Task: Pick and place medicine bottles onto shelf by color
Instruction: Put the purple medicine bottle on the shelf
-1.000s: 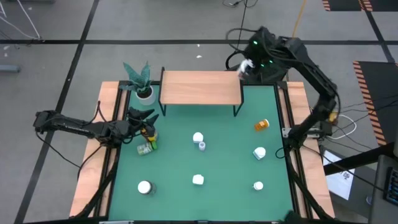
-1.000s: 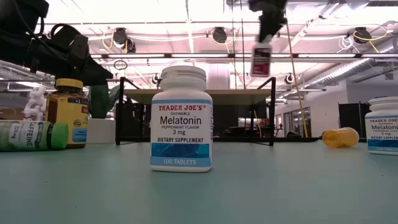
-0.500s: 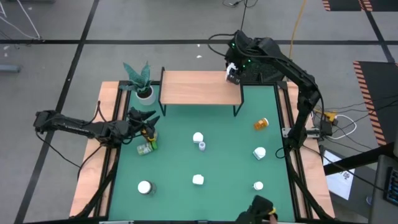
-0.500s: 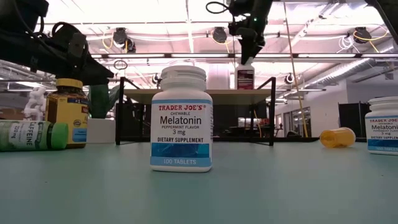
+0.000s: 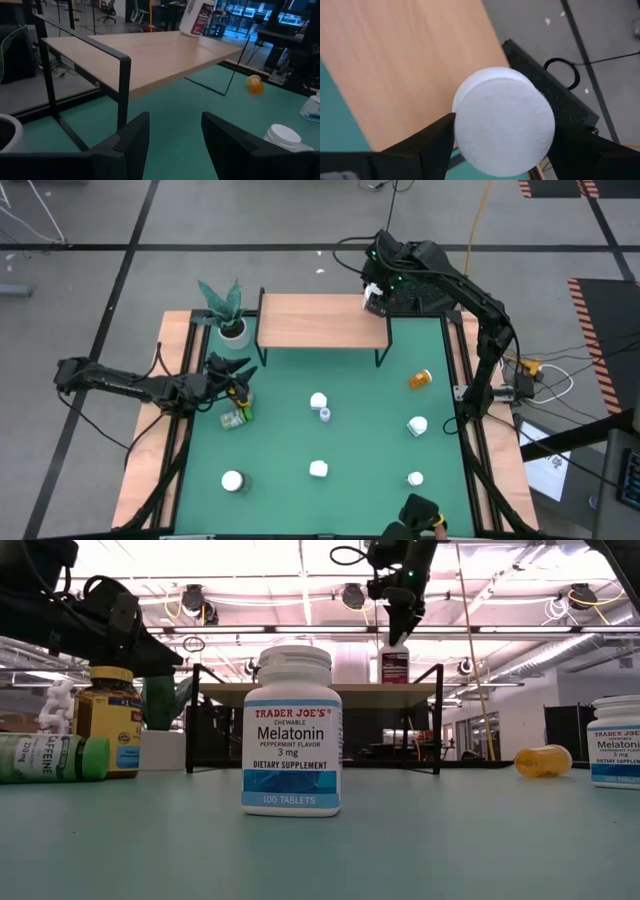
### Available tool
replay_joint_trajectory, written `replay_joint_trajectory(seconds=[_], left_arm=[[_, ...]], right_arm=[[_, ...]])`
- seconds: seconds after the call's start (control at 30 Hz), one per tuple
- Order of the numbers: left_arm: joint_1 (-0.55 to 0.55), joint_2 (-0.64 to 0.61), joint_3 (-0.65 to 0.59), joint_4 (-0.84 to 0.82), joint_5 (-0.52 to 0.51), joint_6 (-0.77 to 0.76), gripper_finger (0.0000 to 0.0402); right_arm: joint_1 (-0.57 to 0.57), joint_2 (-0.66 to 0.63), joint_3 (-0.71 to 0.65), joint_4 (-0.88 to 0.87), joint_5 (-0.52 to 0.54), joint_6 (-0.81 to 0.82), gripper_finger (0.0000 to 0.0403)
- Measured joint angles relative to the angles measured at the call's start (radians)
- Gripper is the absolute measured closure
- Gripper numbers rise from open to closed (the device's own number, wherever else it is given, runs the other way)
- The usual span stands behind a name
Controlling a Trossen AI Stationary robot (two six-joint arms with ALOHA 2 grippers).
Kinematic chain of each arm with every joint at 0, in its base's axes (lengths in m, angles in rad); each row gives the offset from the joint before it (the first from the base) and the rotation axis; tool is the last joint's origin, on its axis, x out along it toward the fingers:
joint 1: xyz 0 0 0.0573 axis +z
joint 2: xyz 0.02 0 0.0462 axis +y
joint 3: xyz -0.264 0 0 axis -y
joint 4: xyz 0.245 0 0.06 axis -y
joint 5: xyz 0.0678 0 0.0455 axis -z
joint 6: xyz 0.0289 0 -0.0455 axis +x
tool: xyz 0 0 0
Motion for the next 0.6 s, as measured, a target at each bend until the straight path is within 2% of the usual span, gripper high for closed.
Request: replay_joint_trajectory(seconds=[0.3, 0.6], left_arm=[[0.001, 0.000, 0.000, 0.007, -0.002, 0.015, 0.0218], [0.001, 0.000, -0.002, 0.031, -0.004, 0.053, 0.0218]], right_arm=[[0.000, -0.002, 0.000, 0.031, 0.002, -0.001, 0.0099], [0.000, -0.002, 0.000, 0.039, 0.003, -0.006, 0.0094]])
